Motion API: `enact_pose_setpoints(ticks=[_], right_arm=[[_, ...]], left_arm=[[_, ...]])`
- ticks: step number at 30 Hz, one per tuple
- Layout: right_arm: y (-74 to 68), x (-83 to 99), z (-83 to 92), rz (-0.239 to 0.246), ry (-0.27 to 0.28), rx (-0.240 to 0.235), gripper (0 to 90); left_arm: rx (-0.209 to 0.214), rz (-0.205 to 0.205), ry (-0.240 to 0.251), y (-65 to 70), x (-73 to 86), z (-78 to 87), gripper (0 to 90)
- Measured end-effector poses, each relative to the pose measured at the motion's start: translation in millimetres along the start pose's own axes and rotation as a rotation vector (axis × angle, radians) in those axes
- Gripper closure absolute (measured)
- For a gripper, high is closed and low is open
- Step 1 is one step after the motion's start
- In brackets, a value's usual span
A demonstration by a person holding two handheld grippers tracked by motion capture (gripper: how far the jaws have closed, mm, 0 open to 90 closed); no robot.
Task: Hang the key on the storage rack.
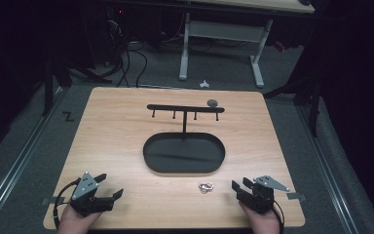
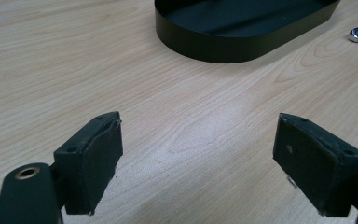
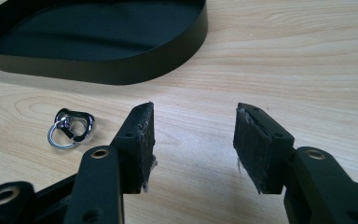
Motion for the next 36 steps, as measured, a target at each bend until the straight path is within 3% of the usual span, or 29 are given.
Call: enact_pose_setpoints(ticks=[5, 12, 18, 27, 36], right_arm=[[1.0, 6.6, 0.6, 0.018, -0.026, -0.004, 48.1], [13.9, 9.7, 20.6, -0.022, 0.010, 0.026, 47.6], [16.5, 8.6, 21.3, -0.031, 0.015, 0.035, 47.1], [12.1, 7.8, 17.8, -0.025, 0.006, 0.029, 47.1], [-8.7, 9.4, 6.3, 0.050, -0.056, -0.009, 46.8]], left_arm=[[0.005, -0.006, 0.005, 2.0, -5.7, -7.4, 16.3], [0.034, -0.045, -0.010, 13.8, -7.7, -17.6, 16.3], [0.033, -0.039, -0.001, 13.0, -9.1, -15.4, 16.3], [0.035, -0.035, 0.004, 12.2, -8.4, -14.0, 16.3], [0.032, -0.024, 0.011, 9.6, -9.0, -12.1, 16.3]])
Point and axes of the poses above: each handheld gripper's, and its own axes: z roughly backward along the jaws, x roughly out of its underside, y roughly to its right, the point moved 8 cm from there along -z, roughly forward along the jaws, and after that the axes turned 9 degrees about -x, right-handed, at the moved point
